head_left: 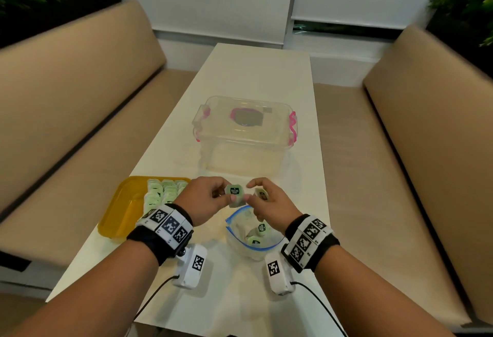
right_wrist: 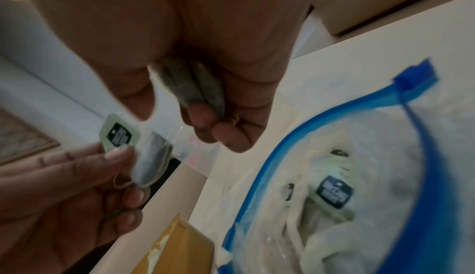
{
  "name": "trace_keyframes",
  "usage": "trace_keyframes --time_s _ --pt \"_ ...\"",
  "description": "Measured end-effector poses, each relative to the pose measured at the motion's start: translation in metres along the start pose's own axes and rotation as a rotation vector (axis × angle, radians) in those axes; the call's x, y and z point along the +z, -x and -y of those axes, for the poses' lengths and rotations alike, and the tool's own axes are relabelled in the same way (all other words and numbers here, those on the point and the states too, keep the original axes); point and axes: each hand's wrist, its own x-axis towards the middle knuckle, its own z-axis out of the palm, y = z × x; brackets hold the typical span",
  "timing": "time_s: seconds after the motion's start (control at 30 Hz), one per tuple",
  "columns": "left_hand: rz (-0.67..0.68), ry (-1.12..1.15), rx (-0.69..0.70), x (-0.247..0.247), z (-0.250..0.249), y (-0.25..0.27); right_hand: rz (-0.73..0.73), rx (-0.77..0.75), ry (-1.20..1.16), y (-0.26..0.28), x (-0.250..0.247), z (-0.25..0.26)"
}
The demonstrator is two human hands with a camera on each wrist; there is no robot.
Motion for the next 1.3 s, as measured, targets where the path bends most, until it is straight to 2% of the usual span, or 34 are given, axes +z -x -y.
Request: trace_keyframes --time_s 0.07,0.13,0.3,0.53,0.63,0.73,0.9,1.0,1.17,1.3 --pt "-0.004 0.002 0.014 -0.011 -0.001 0.002 0.063 -0.07 0.046 -0.003 0.013 0.01" --pt "-0.013 -0.011 0.029 -0.023 -0.001 0.004 0.061 -0.115 0.049 -0.009 0.026 0.017" --pt "-0.043 -0.076 0.052 -0.063 0.008 0.008 0.076 -0.118 0.156 -0.031 0.058 0.035" --pt "0.057 -0.289 0.045 -0.133 0.035 0.001 0.092 -0.145 0.25 -0.064 0.107 0.051" --pt "0.018 -0.343 0.02 -0.162 0.054 -0.002 0.069 -0.095 0.198 -0.078 0.125 0.061" --pt "0.012 -0.449 -0.033 -0.184 0.081 -0.008 0.049 0.03 0.004 -0.088 0.138 0.065" --pt "0.143 -0.612 -0.154 -0.189 0.12 -0.013 0.01 0.107 -0.132 -0.093 0.151 0.067" --pt "0.185 -0.652 -0.203 -0.18 0.136 -0.019 0.039 0.112 -0.094 -0.093 0.157 0.065" --pt "0.16 -0.689 -0.238 -0.168 0.144 -0.033 0.024 0.008 0.1 -0.089 0.163 0.055" --pt "0.14 -0.696 -0.242 -0.163 0.147 -0.039 -0.009 0.013 0.069 -0.088 0.166 0.052"
